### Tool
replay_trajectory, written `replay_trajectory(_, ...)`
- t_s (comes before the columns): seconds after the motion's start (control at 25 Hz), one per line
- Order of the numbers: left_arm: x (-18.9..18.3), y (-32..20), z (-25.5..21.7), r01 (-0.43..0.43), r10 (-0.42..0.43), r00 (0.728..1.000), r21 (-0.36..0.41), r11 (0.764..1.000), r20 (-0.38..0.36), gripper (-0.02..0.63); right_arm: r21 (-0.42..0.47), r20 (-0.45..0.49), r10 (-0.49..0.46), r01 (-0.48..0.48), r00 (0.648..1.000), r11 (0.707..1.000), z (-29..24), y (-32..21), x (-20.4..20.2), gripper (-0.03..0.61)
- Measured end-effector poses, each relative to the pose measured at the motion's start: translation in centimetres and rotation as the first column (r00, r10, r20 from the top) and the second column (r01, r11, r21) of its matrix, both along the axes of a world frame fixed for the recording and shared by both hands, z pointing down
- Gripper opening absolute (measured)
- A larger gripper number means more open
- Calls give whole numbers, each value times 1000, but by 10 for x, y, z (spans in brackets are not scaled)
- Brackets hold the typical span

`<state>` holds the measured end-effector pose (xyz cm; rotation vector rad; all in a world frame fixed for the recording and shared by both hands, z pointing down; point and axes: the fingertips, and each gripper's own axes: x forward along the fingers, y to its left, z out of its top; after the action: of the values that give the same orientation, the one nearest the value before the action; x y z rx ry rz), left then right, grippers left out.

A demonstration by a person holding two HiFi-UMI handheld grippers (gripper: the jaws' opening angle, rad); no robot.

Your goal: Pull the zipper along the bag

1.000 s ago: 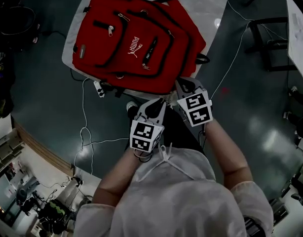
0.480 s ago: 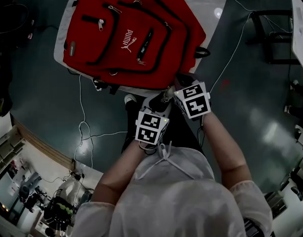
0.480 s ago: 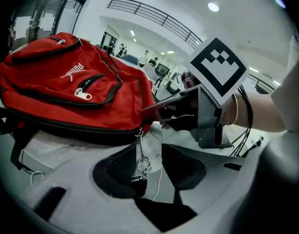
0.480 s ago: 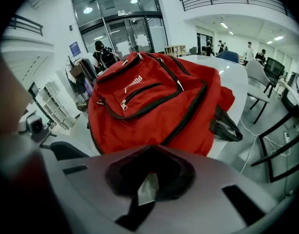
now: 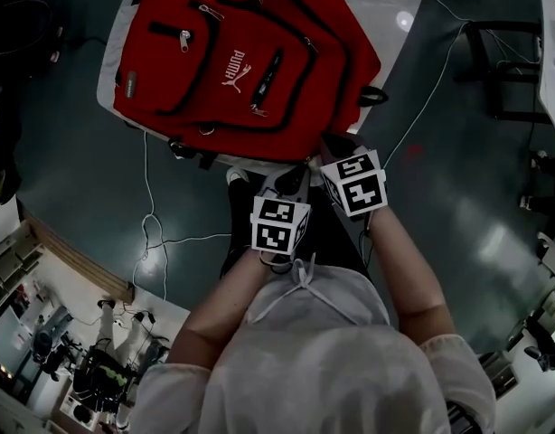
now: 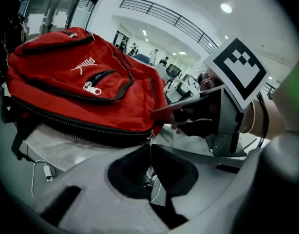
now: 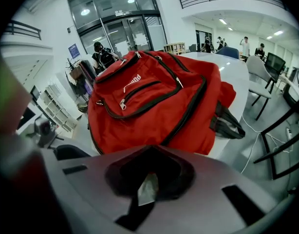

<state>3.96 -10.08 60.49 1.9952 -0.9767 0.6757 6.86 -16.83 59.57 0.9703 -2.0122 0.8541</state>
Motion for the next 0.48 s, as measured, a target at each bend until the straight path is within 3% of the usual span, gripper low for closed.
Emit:
replay_trajectory(0.32,-4,4,-4,-20,17,998,-40,999,-65,21,17,-39,8,-8,999,1000,2,0,0,26)
replay_trajectory(0.48,-6,4,-4,-84,82,996,-43,996,-42,20,-18,-29,20,-20,999,1000,2,0,0,26)
